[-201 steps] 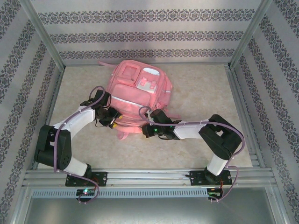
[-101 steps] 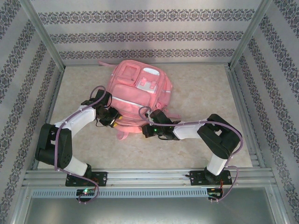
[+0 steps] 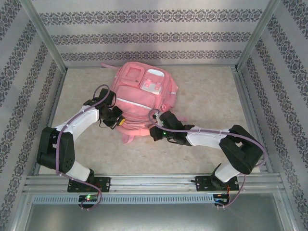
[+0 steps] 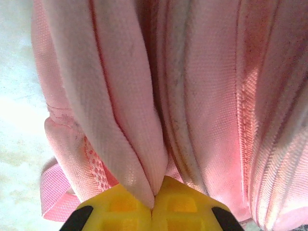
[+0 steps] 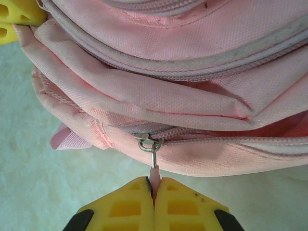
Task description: Pack the student bag
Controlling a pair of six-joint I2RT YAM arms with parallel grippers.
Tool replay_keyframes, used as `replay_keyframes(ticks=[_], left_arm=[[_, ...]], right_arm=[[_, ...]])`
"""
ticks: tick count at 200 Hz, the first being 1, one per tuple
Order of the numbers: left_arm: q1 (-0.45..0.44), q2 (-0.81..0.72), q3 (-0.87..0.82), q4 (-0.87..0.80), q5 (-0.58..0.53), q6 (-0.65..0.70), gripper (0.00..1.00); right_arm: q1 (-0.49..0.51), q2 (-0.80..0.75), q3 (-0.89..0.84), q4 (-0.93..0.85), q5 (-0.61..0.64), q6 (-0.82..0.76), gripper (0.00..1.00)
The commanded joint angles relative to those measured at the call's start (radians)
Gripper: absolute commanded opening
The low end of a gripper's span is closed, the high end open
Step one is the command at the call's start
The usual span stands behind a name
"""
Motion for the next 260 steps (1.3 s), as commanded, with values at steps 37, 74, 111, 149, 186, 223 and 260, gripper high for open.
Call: replay_keyframes(ticks=[37,74,111,149,186,223,260], left_arm=[[0.052,-0.081,0.069,-0.035,-0.07,-0.001,0.0],[0.054,-0.112,0.027,-0.038,-0.066,-0.008,0.0],[0.056,-0.14,-0.016,-0.038,-0.069,0.005,0.0],[0.098,-0.147,0.013,-0.093,-0.112,0.082,0.0],[0.165,-0.096,0.137,-0.203,-0.188,0.214,0.0],[0.158,-0.086,0.21,-0.301,-0.212,0.201,0.33],[0.003,-0.177,0.072,-0.254,-0.153,-0.009,0.43]], right_arm=[[-0.056,-0.061,-0.047,-0.136,0.057,-0.054,0.0],[-0.1,-0.063,-0.05,-0.136,-0.026,-0.045,0.0],[-0.104,-0.029,-0.016,-0.173,-0.039,-0.054,0.0],[-0.086,-0.03,0.013,-0.158,-0.101,-0.082,0.0],[0.038,0.035,0.108,-0.167,-0.133,-0.15,0.0],[0.077,0.13,0.2,-0.142,-0.117,-0.091,0.0],[0.079,0.156,0.23,-0.139,-0.088,-0.072,0.0]])
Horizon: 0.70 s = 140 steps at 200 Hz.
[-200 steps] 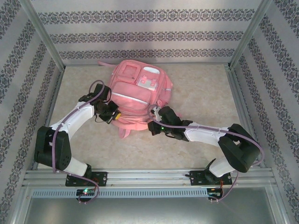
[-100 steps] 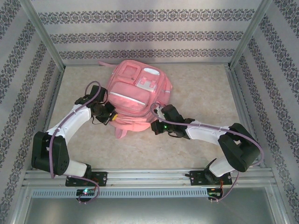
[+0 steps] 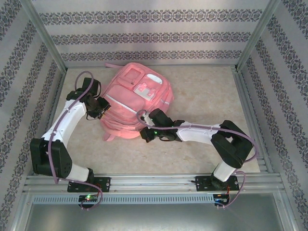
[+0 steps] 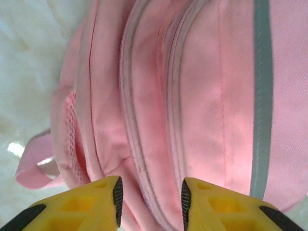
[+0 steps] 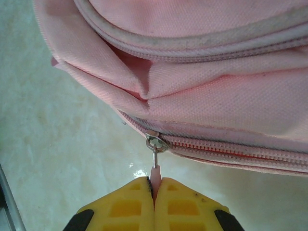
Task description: Pack the student bag
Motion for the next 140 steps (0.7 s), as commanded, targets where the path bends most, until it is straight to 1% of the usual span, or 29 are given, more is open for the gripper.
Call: replay_keyframes(ticks=[1,21,42,69,104,120,140], left_arm=[[-0.11,-0.071,-0.088,-0.018,0.021,-0.153,0.43],[-0.207,-0.11,-0.159,0.028,0.04,-0.272,0.46],[-0.273,-0.116,-0.207,0.086,0.027,-0.334,0.51],[-0.276,-0.093,-0.221,0.152,0.03,-0.35,0.54],[-0.276,-0.075,-0.237,0.239,0.035,-0.354,0.54],[-0.275,-0.059,-0.259,0.282,0.031,-0.356,0.52],[-0.272,-0.021,-0.27,0.305,0.043,-0.351,0.45]], right_arm=[[0.004,0.012,0.034,-0.011,0.018,0.018,0.0],[0.004,0.016,0.034,-0.007,0.032,0.026,0.0],[0.004,0.023,0.025,0.007,0.029,0.038,0.0],[0.004,0.026,0.02,0.021,0.019,0.049,0.0],[0.004,0.019,0.004,0.032,0.011,0.061,0.0],[0.004,0.015,-0.004,0.035,0.014,0.066,0.0],[0.004,0.012,-0.007,0.034,0.02,0.063,0.0]])
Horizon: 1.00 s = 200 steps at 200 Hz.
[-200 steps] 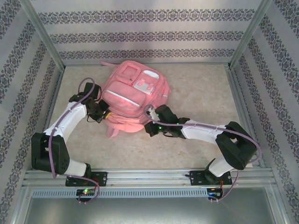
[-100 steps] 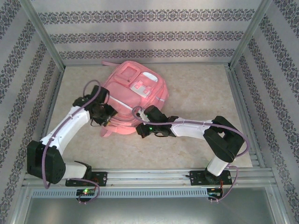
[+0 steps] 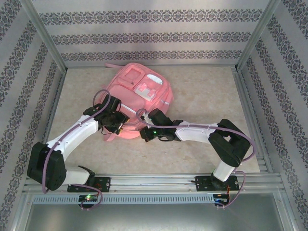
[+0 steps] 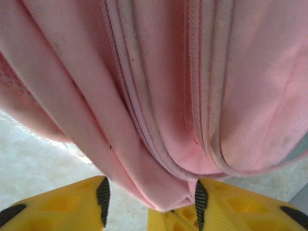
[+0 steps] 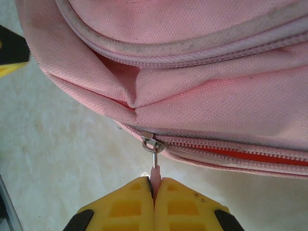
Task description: Pack the student bag
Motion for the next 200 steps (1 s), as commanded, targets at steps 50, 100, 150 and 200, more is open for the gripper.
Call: replay_keyframes(ticks=[50,100,150,200], left_arm=[[0.011,0.045,-0.05,0.066,-0.003,-0.002,0.19],[0.04,0.031,-0.057,0.052,-0.006,0.01,0.0],[0.054,0.038,-0.048,0.067,0.014,0.018,0.0],[0.054,0.067,0.013,0.057,0.035,0.077,0.0]], right_arm=[[0.002,-0.003,-0.015,0.009,0.021,0.007,0.0],[-0.006,-0.032,-0.049,-0.041,0.078,-0.016,0.0],[-0.079,-0.067,-0.102,-0.076,0.154,0.014,0.0],[-0.179,-0.095,-0.165,-0.045,0.164,0.099,0.0]])
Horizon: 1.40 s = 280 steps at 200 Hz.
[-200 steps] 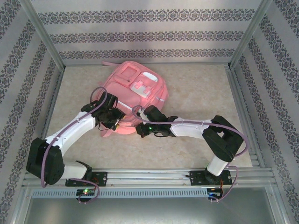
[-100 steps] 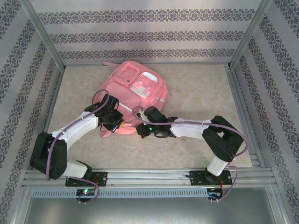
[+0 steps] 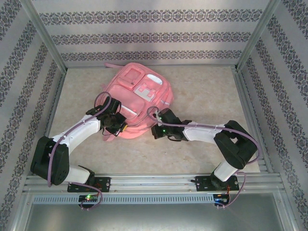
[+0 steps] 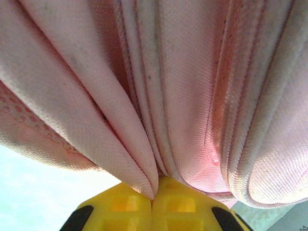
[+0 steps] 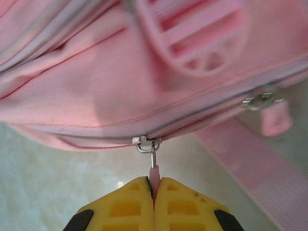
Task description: Pack the student bag
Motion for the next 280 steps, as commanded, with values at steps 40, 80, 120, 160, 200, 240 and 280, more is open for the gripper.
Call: replay_keyframes(ticks=[40,80,120,160,200,240,280], left_arm=[[0.019,0.039,0.097,-0.003,0.036,0.117,0.0],[0.008,0.078,0.125,0.017,0.163,0.21,0.0],[-0.035,0.13,0.139,0.068,0.284,0.238,0.0],[-0.086,0.161,0.17,0.102,0.311,0.236,0.01],[-0.094,0.177,0.189,0.098,0.304,0.228,0.01],[-0.093,0.203,0.197,0.105,0.308,0.22,0.0],[-0.122,0.255,0.244,0.108,0.328,0.239,0.0]], right_arm=[[-0.079,-0.045,-0.031,-0.056,0.054,0.076,0.0],[-0.114,-0.052,-0.028,-0.086,0.038,0.089,0.0],[-0.169,-0.047,-0.018,-0.092,-0.057,0.098,0.05],[-0.177,-0.086,0.004,-0.171,-0.016,0.031,0.27],[-0.181,-0.216,-0.008,-0.319,0.085,0.03,0.41],[-0.199,-0.424,-0.064,-0.423,0.116,0.053,0.49],[-0.242,-0.575,-0.069,-0.508,0.178,0.057,0.49]])
